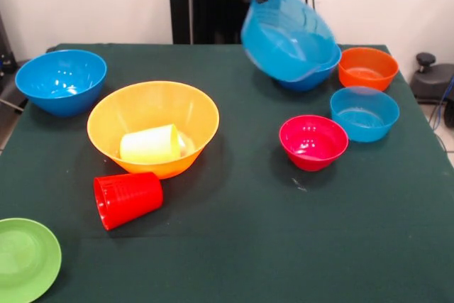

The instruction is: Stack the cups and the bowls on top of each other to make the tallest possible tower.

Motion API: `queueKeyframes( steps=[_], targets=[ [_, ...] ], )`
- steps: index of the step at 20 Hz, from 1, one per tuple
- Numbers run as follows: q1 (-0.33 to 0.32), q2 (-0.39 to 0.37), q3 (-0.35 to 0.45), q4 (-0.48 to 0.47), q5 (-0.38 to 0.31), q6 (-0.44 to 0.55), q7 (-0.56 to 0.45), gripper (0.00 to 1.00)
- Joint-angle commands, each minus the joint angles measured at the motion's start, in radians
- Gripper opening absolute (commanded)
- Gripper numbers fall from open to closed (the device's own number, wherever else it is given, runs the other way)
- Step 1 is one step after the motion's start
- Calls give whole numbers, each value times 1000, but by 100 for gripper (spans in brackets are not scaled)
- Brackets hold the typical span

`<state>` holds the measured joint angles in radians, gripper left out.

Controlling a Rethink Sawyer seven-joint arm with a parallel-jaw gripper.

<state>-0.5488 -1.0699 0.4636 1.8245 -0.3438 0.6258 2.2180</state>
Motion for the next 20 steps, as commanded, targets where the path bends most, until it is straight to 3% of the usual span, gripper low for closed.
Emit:
queueKeyframes(
  steps=[1,11,20],
  targets=[
    [-66,70,105,106,-170,-15,-347,0],
    [-127,100,153,147,-259,-82,-314,0],
    [-178,117,216,176,-297,-105,-306,0]
  ],
)
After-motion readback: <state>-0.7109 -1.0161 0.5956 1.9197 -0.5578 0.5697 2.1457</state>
